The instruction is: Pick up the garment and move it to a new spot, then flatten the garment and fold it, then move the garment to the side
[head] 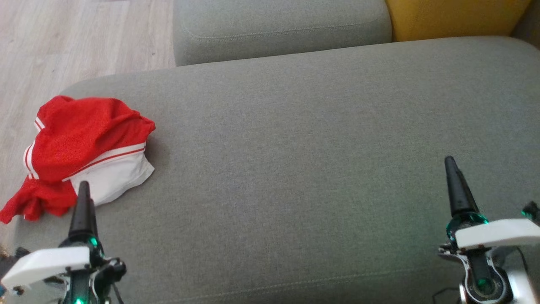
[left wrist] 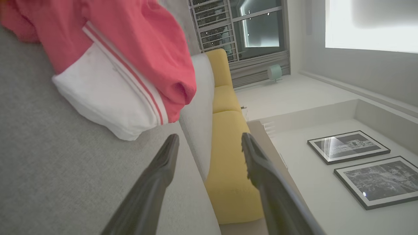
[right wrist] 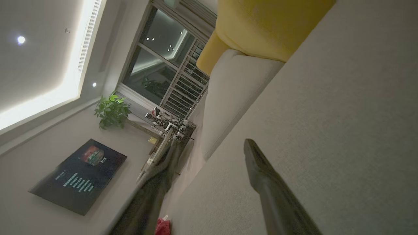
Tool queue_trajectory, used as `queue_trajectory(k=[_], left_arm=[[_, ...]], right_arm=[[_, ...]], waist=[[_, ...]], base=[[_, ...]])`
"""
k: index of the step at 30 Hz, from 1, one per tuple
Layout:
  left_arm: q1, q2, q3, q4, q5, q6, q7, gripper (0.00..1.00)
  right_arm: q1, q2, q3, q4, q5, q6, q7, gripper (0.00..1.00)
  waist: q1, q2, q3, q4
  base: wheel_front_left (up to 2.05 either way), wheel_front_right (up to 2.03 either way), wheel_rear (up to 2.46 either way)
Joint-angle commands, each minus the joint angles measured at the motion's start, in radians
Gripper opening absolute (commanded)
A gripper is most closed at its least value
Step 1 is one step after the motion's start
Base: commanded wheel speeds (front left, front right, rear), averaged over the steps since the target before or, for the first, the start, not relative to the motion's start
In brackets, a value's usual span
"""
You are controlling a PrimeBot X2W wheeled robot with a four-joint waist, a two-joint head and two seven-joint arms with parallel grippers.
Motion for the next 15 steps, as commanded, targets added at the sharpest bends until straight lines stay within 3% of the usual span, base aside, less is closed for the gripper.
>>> queue_trajectory(k=[1, 9, 15], left_arm=[[-0.056, 0.012, 0.021, -0.058, 0.034, 0.004, -0.014, 1.0], [-0.064, 0.013, 0.017, -0.161, 0.164, 0.042, -0.037, 1.0], [-0.044, 0.014, -0.055, -0.194, 0.312, 0.051, -0.055, 1.0]], right_arm=[[-0.057, -0.008, 0.018, -0.059, -0.056, 0.0, -0.014, 1.0], [-0.067, -0.01, 0.053, -0.129, -0.221, 0.0, -0.037, 1.0], [-0.066, -0.023, 0.086, -0.145, -0.329, 0.0, -0.055, 1.0]], waist=[[0.0, 0.0, 0.0, 0.001], [0.0, 0.0, 0.0, 0.004], [0.0, 0.0, -0.002, 0.004]], base=[[0.0, 0.0, 0.0], [0.0, 0.0, 0.0], [0.0, 0.0, 0.0]])
